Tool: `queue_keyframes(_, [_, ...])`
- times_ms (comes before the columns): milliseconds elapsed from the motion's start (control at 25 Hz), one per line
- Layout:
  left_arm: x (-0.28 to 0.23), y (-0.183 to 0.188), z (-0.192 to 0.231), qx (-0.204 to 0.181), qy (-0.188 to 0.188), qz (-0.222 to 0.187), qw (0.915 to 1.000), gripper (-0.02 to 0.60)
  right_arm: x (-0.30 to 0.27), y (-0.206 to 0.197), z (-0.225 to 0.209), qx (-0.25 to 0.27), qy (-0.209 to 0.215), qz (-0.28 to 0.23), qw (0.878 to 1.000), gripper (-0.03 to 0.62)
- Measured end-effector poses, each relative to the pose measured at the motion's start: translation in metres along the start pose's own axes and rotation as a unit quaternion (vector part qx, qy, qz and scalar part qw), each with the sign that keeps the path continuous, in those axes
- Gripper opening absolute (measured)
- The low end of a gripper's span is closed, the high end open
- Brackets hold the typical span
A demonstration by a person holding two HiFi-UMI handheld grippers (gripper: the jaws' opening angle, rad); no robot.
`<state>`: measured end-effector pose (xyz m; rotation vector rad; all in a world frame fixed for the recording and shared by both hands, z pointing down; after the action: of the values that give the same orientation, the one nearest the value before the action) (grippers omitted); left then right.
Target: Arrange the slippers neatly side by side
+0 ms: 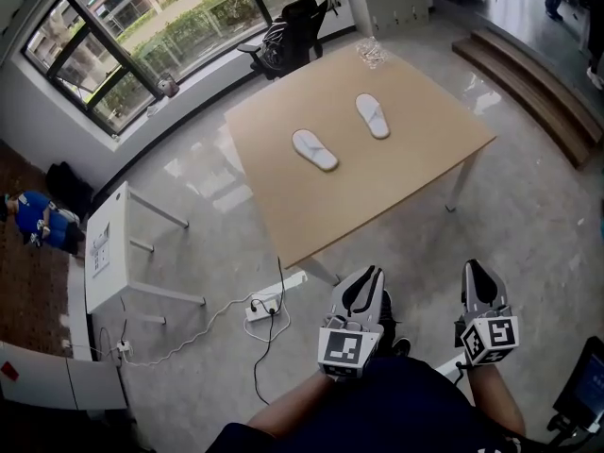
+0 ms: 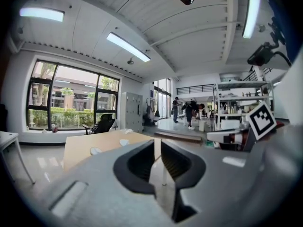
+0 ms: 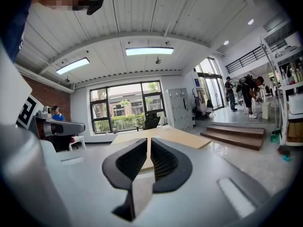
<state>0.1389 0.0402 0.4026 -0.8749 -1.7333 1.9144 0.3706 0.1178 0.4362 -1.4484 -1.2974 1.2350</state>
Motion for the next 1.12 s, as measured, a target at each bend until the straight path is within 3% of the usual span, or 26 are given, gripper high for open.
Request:
queue_keyframes(360, [-0.071,0.001,0.039,0.019,0.016,-0.008,0.9997,0.041,-0.078,0.011,-0.026,0.022,0.012,0.014,1.000,0.031])
queue_keyframes(720, [-0.138,0.005,0.111,0.043,0.043,-0.003,0.9982,0.041,-0.182,0.032,-0.031,0.038,0.028,0.029,0.998,0.029])
queue_keyframes(1120, [-0.165,0.018,0.176,0.055,0.107,-0.010,0.9927,0.041,-0.275,0.056,-0.016,0.059,0.083,0.033,0.994,0.029])
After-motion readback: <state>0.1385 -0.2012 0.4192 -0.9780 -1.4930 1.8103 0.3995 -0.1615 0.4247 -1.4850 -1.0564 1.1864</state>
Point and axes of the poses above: the fingertips, and each gripper's own axes: x backward along the fingers, z to its left, y out of its top, the point moved 7 cm from there along x, backward along the fingers
